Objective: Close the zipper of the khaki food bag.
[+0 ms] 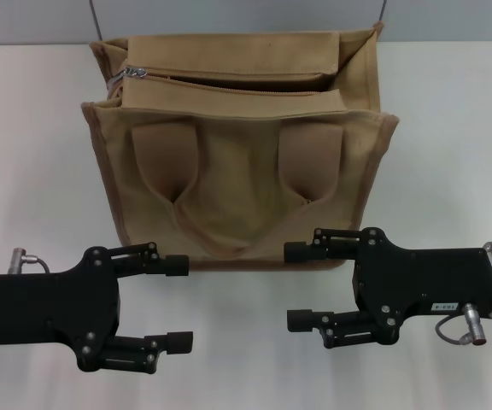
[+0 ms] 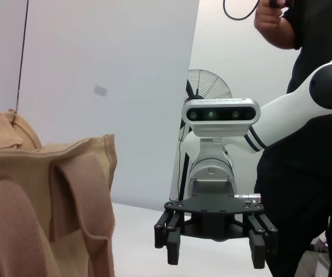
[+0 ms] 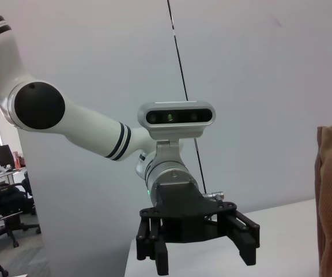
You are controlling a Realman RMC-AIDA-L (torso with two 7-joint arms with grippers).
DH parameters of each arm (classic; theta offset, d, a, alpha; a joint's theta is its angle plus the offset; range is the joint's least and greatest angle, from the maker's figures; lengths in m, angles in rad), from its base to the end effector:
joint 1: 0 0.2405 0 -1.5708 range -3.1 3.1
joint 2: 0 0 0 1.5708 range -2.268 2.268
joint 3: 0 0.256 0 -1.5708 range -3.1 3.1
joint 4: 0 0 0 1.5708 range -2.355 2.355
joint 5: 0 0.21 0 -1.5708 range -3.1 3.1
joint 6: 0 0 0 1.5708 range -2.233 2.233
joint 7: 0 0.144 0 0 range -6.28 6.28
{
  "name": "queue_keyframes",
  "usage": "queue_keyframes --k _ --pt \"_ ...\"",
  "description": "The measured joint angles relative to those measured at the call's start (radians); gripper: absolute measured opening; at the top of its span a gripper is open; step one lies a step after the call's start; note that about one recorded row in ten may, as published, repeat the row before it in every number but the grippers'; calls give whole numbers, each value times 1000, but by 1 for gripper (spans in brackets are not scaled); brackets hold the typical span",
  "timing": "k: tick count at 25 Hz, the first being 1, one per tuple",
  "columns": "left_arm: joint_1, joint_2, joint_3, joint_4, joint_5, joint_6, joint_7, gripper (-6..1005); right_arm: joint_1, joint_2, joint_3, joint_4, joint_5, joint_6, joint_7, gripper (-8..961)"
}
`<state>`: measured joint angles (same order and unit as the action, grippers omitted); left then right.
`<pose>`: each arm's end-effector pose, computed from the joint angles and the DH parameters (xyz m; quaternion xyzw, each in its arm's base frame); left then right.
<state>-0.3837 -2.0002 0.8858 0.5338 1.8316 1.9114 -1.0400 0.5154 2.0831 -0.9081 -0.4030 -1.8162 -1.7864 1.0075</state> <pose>-0.2757 0.2444 0.0062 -0.9427 -0.0827 -0.3232 0.0029 0.2372 0.2660 -0.0453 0.9351 -0.0824 -0.3444 0.0143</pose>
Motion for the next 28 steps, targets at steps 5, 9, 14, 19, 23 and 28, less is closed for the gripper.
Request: queue_keyframes --k 5,9,14,19,23,28 --pt "19 8 -77 0 -7 8 2 816 0 0 8 -1 0 4 -1 768" --pt "50 29 -241 -1 -8 33 7 812 -1 -1 21 -1 0 5 -1 768" --pt "78 31 -498 -2 -9 -2 50 808 -2 -1 26 -2 0 6 -1 767" --pt "68 38 -556 -2 -1 -84 43 803 -1 -2 34 -2 0 6 -1 767" --pt "53 39 -550 -2 13 -118 40 800 0 -2 36 -2 6 6 -1 767" --pt "29 31 -525 -2 16 -178 40 795 -1 -2 36 0 10 4 -1 767"
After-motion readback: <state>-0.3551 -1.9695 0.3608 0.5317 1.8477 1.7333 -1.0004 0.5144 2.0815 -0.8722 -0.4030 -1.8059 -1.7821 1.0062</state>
